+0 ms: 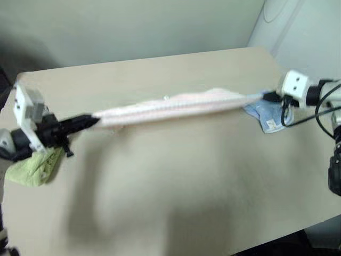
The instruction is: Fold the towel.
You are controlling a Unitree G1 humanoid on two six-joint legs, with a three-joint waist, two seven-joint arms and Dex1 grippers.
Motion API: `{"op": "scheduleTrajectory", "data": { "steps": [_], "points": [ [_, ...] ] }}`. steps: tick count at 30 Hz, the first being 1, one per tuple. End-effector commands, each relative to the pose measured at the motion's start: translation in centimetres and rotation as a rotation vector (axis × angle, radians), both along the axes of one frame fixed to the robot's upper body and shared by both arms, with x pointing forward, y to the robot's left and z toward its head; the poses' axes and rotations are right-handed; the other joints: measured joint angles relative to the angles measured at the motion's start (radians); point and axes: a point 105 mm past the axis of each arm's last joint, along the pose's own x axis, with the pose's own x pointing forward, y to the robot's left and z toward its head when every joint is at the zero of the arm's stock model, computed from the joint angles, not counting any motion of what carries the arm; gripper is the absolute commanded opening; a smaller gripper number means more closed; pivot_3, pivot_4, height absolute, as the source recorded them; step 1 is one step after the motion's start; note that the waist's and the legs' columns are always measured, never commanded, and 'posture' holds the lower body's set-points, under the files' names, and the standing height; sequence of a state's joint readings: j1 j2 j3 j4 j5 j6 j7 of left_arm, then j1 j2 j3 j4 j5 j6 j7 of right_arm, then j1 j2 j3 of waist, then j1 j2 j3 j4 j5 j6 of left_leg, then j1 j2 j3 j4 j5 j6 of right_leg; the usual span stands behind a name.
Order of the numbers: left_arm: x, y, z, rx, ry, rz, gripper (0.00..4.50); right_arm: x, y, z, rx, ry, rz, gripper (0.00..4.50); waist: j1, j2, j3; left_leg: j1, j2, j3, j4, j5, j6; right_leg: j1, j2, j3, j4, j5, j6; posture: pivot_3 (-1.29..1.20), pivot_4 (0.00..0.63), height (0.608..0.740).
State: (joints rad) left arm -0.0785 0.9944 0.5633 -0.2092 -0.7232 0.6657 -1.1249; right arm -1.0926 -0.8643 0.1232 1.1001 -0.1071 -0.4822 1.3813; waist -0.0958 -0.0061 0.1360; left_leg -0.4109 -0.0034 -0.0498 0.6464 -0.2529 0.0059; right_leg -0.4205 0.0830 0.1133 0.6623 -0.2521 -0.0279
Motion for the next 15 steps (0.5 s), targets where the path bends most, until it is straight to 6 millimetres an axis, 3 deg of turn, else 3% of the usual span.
{"op": "scheduleTrajectory", "data": {
  "steps": [1, 4, 9, 12, 15],
  "points": [
    [-2.5, -1.0, -0.8, 0.074, 0.040, -0.064, 0.04, -1.9, -0.2, -0.1, 0.000, 0.076, 0.075, 0.00, 0.002, 0.000, 0.000, 0.000, 0.000, 0.000, 0.000, 0.000, 0.000, 0.000, 0.000, 0.000, 0.001, 0.000, 0.000, 0.00, 0.150, 0.740],
    [-4.3, -1.5, -2.6, 0.097, 0.119, -0.092, 0.04, -3.0, -0.4, -1.3, -0.017, 0.167, 0.095, 0.00, 0.004, 0.000, 0.001, 0.009, 0.000, 0.001, 0.000, -0.001, 0.002, 0.009, 0.000, 0.000, 0.002, 0.002, -0.002, 0.00, 0.150, 0.740],
    [-5.2, -1.9, -3.5, 0.058, 0.167, -0.082, 0.04, -2.9, -0.3, -1.0, -0.027, 0.166, 0.090, 0.00, 0.014, 0.001, 0.001, 0.038, 0.000, 0.000, 0.000, -0.009, 0.017, 0.039, 0.000, -0.001, -0.001, 0.006, -0.004, 0.00, 0.150, 0.740],
    [-3.7, -1.2, -3.1, 0.011, 0.132, -0.014, 0.04, -1.1, 1.0, -0.3, -0.028, 0.079, 0.074, 0.00, 0.019, 0.001, 0.001, 0.044, 0.000, 0.001, 0.001, -0.011, 0.020, 0.045, 0.000, 0.000, -0.002, 0.005, -0.003, 0.00, 0.150, 0.740],
    [-0.8, 0.5, -3.4, 0.035, 0.086, 0.121, 0.04, 0.8, 2.4, -0.2, -0.066, 0.000, 0.047, 0.00, 0.025, 0.003, 0.001, 0.044, 0.000, 0.001, 0.000, -0.012, 0.019, 0.043, 0.000, -0.001, 0.000, 0.005, -0.004, 0.00, 0.150, 0.740]
  ]
}}
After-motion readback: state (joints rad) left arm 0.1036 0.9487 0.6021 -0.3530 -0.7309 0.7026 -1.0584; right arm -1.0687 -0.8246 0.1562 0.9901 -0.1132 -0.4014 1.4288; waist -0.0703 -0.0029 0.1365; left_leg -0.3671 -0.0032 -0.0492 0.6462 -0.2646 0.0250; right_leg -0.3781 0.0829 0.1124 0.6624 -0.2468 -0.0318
